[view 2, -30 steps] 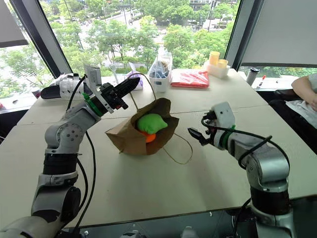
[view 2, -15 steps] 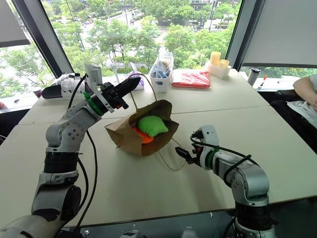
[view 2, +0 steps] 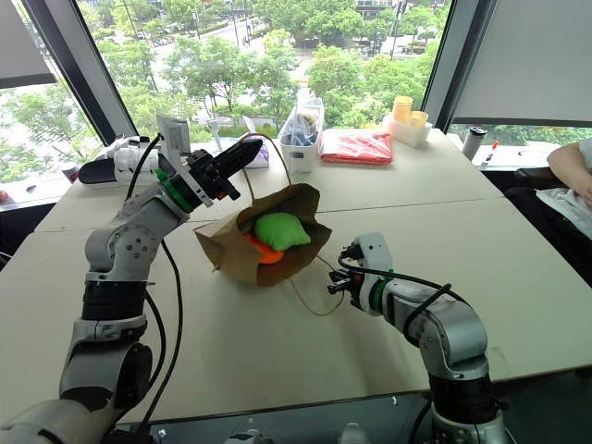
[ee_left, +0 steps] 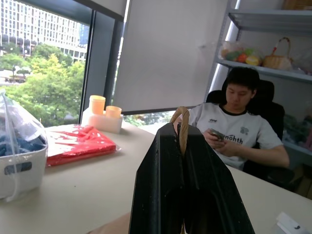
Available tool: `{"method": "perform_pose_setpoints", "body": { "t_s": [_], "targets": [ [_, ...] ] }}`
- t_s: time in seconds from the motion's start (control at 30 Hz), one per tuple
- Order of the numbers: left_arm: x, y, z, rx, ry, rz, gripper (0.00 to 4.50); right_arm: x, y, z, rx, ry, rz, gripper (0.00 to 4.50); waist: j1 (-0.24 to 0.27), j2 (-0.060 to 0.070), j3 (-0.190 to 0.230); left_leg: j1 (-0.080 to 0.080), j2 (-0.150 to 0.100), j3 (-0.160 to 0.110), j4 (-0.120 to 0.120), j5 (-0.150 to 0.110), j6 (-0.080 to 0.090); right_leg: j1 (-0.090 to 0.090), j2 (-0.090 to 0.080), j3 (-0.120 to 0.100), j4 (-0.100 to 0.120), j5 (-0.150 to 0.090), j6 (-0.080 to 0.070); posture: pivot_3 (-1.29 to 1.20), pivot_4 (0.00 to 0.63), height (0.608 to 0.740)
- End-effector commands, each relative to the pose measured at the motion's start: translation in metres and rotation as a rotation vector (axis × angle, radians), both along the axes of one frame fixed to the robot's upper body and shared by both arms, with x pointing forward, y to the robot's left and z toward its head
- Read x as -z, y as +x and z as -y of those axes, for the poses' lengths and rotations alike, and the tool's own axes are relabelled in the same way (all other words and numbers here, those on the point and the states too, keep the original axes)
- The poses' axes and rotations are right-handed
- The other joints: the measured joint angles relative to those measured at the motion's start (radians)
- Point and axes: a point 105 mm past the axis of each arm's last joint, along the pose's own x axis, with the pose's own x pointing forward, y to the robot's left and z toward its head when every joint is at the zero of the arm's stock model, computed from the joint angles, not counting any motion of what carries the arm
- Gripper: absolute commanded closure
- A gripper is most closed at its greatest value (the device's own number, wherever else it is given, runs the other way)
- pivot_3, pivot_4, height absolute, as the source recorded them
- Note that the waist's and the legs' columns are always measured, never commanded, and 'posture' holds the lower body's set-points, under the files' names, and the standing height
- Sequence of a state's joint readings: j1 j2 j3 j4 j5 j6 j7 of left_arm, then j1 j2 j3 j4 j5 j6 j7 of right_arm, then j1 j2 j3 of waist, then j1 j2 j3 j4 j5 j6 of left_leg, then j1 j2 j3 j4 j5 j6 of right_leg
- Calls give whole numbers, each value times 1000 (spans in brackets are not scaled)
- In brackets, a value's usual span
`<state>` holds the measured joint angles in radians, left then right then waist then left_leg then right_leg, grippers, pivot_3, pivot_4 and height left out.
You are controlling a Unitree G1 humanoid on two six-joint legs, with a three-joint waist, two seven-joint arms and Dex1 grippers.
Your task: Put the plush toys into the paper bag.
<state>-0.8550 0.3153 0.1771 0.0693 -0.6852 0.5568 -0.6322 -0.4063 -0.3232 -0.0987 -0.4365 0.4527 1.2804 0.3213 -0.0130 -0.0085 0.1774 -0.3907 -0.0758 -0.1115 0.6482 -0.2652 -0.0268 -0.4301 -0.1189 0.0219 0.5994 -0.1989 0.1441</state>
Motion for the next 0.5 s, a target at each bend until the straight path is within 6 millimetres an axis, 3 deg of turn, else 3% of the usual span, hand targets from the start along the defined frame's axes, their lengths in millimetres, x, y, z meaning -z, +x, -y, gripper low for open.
{"method": "perform_pose_setpoints", "body": {
  "t_s": [0.03,0.2,0.3,0.43,0.5],
  "targets": [
    [-24,-3,-10,-29,-44,70,4500,-46,1,2,-9,126,116,4460,0,0,0,0,0,0,0,0,0,0,0,0,0,0,0,0,150,740],
    [-28,3,-16,-47,-44,66,4500,-116,5,7,-39,291,248,4460,0,0,0,0,0,-1,0,0,0,0,0,0,0,0,0,0,150,740],
    [-26,10,-17,-65,-20,62,4500,-145,7,7,-55,337,287,4460,-1,0,0,0,0,-1,-1,0,0,-1,0,-1,0,0,0,0,150,740],
    [-20,21,-10,-61,9,53,4500,-166,9,2,-76,393,300,4460,0,0,0,0,0,-1,-1,0,0,-1,0,-1,0,0,0,0,150,740],
    [-8,30,-2,-48,25,15,4500,-157,11,-1,-80,411,264,4460,1,0,0,0,0,-1,-1,0,0,-1,0,-1,0,0,0,0,150,740]
  ]
}}
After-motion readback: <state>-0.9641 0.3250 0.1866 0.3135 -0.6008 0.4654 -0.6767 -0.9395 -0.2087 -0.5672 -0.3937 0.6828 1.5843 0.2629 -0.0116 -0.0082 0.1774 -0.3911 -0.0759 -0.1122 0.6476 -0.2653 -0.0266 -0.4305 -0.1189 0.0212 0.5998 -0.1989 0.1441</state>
